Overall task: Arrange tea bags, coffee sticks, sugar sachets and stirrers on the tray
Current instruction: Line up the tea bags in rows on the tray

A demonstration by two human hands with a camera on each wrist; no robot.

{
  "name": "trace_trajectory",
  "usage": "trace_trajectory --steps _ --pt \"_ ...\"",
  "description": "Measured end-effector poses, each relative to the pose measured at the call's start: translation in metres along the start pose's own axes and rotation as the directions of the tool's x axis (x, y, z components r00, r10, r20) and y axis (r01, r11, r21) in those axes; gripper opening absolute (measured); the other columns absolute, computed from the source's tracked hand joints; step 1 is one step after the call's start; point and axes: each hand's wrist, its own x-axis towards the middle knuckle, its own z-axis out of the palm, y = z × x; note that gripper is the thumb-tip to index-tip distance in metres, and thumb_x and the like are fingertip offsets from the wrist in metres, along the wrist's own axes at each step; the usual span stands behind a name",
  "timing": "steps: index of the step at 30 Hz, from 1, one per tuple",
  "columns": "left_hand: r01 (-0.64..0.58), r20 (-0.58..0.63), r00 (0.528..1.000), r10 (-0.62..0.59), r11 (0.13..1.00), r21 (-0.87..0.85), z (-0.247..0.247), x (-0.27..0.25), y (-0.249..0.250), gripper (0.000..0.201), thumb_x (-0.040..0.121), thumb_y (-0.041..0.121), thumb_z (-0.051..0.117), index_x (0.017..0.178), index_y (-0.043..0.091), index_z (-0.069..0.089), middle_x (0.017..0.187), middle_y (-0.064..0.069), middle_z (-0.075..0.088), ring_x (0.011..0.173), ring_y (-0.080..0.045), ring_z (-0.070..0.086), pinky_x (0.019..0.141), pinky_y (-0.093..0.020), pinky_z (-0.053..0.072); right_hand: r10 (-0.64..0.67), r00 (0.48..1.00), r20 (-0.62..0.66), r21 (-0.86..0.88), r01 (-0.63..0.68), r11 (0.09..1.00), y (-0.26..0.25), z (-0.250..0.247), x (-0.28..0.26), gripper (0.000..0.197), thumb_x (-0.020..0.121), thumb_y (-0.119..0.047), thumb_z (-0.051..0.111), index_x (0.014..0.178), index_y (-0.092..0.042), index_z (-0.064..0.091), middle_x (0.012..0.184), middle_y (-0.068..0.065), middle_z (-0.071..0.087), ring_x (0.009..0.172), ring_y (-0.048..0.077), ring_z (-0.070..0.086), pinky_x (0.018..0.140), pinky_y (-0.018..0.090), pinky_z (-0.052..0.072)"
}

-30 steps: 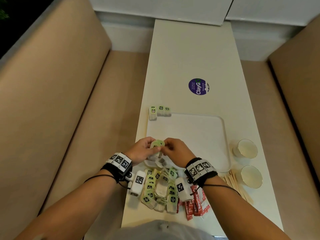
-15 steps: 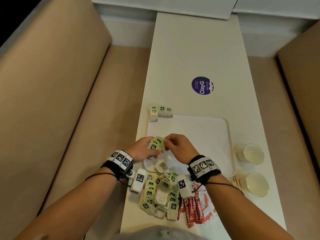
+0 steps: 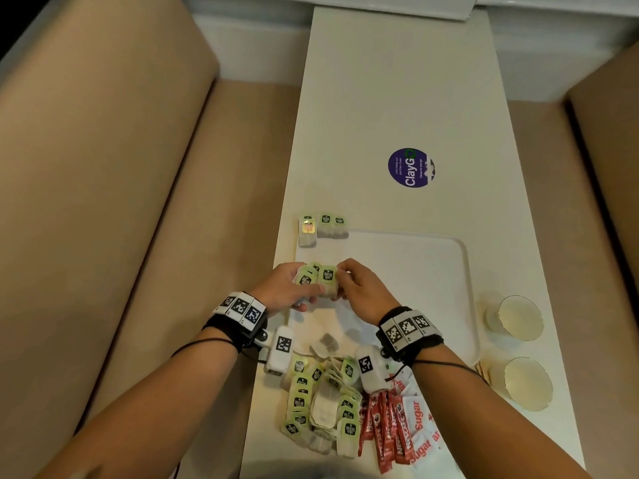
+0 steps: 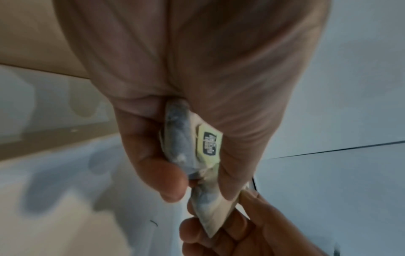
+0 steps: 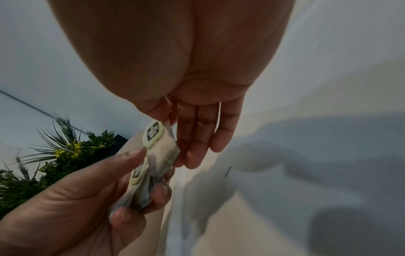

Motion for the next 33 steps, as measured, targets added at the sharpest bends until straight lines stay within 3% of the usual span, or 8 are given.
trace_trajectory --steps 3,6,9,12,18,21,25,33 --pt "-0.018 -0.057 0.998 0.019 1.000 0.023 0.000 0.010 0.000 0.018 0.091 0.009 0.072 0.108 0.007 0.068 0.084 -0.010 0.071 0.067 -0.015 0.065 0.052 -0.026 0.052 -0.022 1.000 -0.022 0.044 0.023 0.999 0.002 0.003 0.007 0.019 0.107 -0.032 0.043 0.100 -0.021 0.057 0.083 0.005 0.073 0.078 0.023 0.069 0.078 0.045 0.055" --pt "-0.024 -0.113 0.993 0.023 1.000 -0.005 -0.002 0.017 0.003 0.017 0.092 0.008 0.071 0.109 0.005 0.069 0.082 -0.009 0.070 0.066 -0.015 0.064 0.053 -0.025 0.052 -0.009 1.000 -0.015 0.076 0.010 0.997 0.003 0.004 0.012 0.021 0.106 -0.032 0.049 0.108 -0.015 0.062 0.086 0.003 0.075 0.077 0.016 0.072 0.073 0.029 0.056" --pt "-0.024 -0.141 0.990 0.014 0.997 -0.069 -0.004 0.022 0.009 0.018 0.093 0.004 0.068 0.110 0.002 0.066 0.083 -0.011 0.067 0.063 -0.014 0.061 0.052 -0.023 0.052 -0.001 1.000 0.000 0.014 0.001 1.000 0.009 0.004 0.020 0.022 0.102 -0.028 0.057 0.097 -0.010 0.068 0.082 0.003 0.076 0.074 0.014 0.071 0.078 0.034 0.057" --pt "-0.016 -0.162 0.987 0.003 0.997 -0.077 -0.006 0.028 0.011 0.017 0.094 0.005 0.067 0.112 0.007 0.066 0.085 -0.013 0.067 0.066 -0.016 0.063 0.055 -0.025 0.054 0.006 0.999 -0.039 -0.041 -0.007 0.999 0.010 0.005 0.029 0.026 0.101 -0.025 0.059 0.086 -0.006 0.069 0.074 0.002 0.073 0.063 0.006 0.063 0.068 0.027 0.051" --pt "0.011 -0.270 0.962 -0.048 0.990 -0.137 -0.010 0.040 0.016 0.008 0.093 0.004 0.067 0.099 0.005 0.063 0.084 -0.015 0.062 0.063 -0.019 0.062 0.052 -0.026 0.050 0.056 0.967 -0.249 -0.010 -0.060 0.998 0.003 -0.004 0.060 0.029 0.101 -0.020 0.058 0.077 -0.014 0.072 0.076 0.001 0.074 0.071 0.014 0.067 0.069 0.023 0.052" --pt "0.000 -0.302 0.953 -0.040 0.992 -0.130 -0.010 0.044 0.019 0.008 0.095 0.003 0.065 0.101 0.007 0.067 0.082 -0.013 0.063 0.064 -0.019 0.061 0.053 -0.026 0.051 0.099 0.964 -0.248 -0.008 -0.104 0.995 0.004 -0.002 0.071 0.033 0.099 -0.017 0.058 0.070 -0.010 0.072 0.071 0.001 0.072 0.072 0.018 0.067 0.069 0.026 0.051" --pt "-0.009 -0.335 0.942 -0.025 0.995 -0.098 -0.015 0.047 0.024 0.011 0.094 0.005 0.064 0.105 0.004 0.069 0.082 -0.011 0.065 0.067 -0.020 0.061 0.054 -0.028 0.050 0.139 0.953 -0.269 -0.030 -0.152 0.988 0.003 0.003 0.082 0.032 0.096 -0.017 0.061 0.068 -0.007 0.073 0.067 -0.002 0.069 0.068 0.015 0.064 0.061 0.018 0.044" --pt "-0.027 -0.375 0.927 0.022 1.000 -0.010 -0.015 0.049 0.027 0.009 0.093 0.007 0.063 0.102 0.006 0.067 0.083 -0.012 0.067 0.068 -0.021 0.063 0.057 -0.029 0.053 0.145 0.960 -0.241 -0.088 -0.170 0.981 -0.001 0.001 0.097 0.032 0.093 -0.024 0.064 0.065 -0.013 0.072 0.068 0.004 0.073 0.069 0.026 0.071 0.075 0.042 0.061"
